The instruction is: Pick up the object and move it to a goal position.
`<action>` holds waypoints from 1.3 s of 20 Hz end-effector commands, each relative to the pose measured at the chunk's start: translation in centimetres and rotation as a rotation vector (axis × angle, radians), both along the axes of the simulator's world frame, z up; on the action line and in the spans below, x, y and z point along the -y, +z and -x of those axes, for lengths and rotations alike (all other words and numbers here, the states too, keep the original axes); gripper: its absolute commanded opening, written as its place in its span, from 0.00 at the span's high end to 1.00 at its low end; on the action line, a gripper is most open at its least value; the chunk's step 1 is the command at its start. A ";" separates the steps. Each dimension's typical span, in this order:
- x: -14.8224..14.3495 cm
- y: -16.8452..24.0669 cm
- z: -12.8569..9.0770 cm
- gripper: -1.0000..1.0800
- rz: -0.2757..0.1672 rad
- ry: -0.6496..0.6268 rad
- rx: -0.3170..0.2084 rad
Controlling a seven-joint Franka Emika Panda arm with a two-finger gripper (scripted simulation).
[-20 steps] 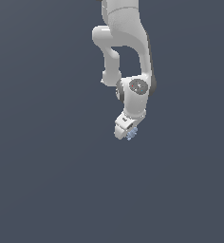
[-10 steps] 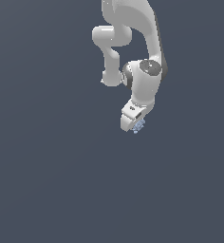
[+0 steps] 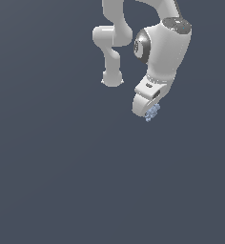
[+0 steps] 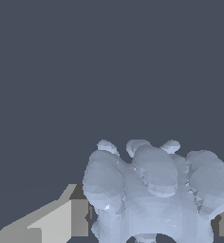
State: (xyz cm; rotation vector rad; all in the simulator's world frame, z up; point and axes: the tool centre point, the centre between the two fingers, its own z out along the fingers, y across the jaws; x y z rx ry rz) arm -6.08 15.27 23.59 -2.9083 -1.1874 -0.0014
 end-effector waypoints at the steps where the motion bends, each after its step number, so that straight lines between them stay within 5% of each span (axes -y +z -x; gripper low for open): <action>1: -0.8 2.7 -0.1 1.00 0.000 0.000 -0.001; 14: -4.7 15.0 -1.1 1.00 0.000 -0.001 -0.001; 26: -6.3 19.8 -1.9 1.00 0.000 -0.003 -0.001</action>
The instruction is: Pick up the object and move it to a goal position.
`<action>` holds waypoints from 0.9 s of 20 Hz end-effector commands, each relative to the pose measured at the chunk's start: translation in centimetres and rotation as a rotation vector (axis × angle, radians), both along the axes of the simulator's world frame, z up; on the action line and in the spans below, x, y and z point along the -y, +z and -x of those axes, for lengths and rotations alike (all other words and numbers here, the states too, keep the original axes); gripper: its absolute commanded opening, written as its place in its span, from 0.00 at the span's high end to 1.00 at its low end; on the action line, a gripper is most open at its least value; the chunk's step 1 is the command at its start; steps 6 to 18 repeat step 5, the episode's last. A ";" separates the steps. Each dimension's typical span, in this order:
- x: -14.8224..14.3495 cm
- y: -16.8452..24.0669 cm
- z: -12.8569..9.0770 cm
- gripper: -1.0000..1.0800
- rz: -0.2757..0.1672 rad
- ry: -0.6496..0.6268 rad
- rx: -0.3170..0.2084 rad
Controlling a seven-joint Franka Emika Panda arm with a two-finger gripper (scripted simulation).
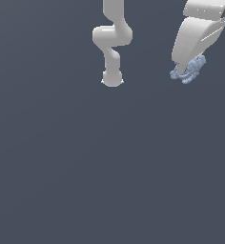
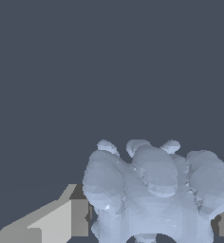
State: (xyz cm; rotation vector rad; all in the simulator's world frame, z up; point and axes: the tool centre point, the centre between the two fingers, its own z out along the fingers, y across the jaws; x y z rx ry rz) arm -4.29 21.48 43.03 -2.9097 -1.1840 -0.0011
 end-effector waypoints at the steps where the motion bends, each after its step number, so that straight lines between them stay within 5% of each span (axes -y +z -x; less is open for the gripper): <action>1: -0.2 0.5 -0.1 1.00 0.000 0.000 -0.001; 18: -0.2 0.6 -0.2 1.00 0.000 0.000 -0.001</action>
